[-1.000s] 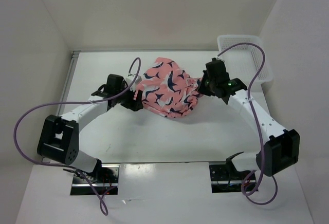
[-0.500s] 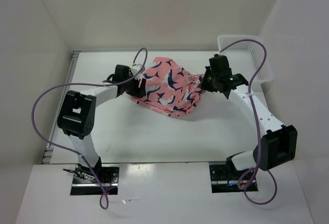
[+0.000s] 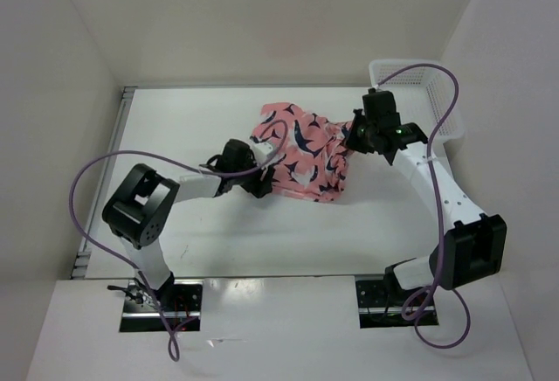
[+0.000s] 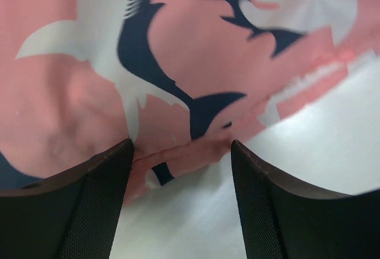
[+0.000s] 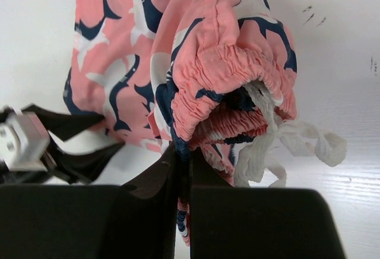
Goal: Fold and stack the shorts
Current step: Fold the shorts
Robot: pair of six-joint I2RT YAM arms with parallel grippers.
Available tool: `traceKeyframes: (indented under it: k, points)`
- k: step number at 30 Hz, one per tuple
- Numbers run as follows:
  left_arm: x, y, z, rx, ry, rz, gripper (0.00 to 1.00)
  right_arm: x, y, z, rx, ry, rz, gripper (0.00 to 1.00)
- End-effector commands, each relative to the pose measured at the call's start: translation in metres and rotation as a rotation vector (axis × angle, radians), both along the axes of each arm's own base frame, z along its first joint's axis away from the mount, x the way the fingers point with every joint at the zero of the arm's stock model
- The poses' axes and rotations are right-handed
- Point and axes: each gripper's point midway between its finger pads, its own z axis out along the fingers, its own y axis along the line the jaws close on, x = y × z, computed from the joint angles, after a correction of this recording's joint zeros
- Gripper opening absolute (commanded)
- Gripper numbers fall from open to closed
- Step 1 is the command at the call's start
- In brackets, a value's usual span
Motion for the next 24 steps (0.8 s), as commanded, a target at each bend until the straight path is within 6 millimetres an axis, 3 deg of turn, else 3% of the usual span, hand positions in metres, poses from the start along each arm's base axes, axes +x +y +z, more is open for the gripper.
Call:
traceKeyframes:
  k: [1,4,5,7,9,10,11,12,14,16,17,20,24]
  points:
    - [-0.066,-0.015,-0.033,0.047,0.122,-0.117,0.72,0.003,-0.003,0.026,-0.001,-0.059,0.02,0.0]
    - [-0.091,-0.023,-0.023,0.067,0.116,-0.166,0.72,0.0,-0.001,0.032,-0.018,-0.065,0.06,0.0]
    - [-0.092,-0.026,-0.004,0.047,0.082,-0.176,0.72,0.0,0.001,0.032,-0.015,-0.065,0.076,0.0]
    - [-0.095,-0.012,0.01,0.098,0.084,-0.137,0.72,0.002,0.004,0.039,-0.015,-0.076,0.108,0.0]
    - [-0.082,-0.012,0.061,0.078,-0.009,-0.101,0.79,0.003,0.014,0.041,-0.024,-0.076,0.141,0.0]
    - [-0.078,0.003,0.072,0.089,-0.006,-0.061,0.79,0.005,0.02,0.044,-0.023,-0.074,0.153,0.0]
    - [-0.073,0.009,0.097,0.058,-0.054,-0.038,0.8,0.007,0.024,0.045,-0.035,-0.079,0.166,0.0]
    - [-0.07,0.013,0.111,0.045,-0.074,-0.022,0.8,0.008,0.034,0.052,-0.036,-0.097,0.188,0.0]
    - [-0.064,0.033,0.136,0.011,-0.097,0.026,0.8,0.009,0.042,0.045,-0.051,-0.069,0.203,0.0]
    - [-0.059,0.047,0.149,-0.015,-0.117,0.061,0.8,0.012,0.046,0.048,-0.056,-0.078,0.204,0.0]
    - [-0.056,0.064,0.137,-0.005,-0.089,0.106,0.8,0.011,0.049,0.048,-0.055,-0.078,0.213,0.0]
    - [-0.046,0.086,0.117,-0.026,-0.05,0.16,0.8,0.013,0.052,0.046,-0.049,-0.077,0.22,0.0]
    - [-0.038,0.086,0.078,-0.032,0.006,0.159,0.78,0.018,0.059,0.047,-0.049,-0.079,0.231,0.0]
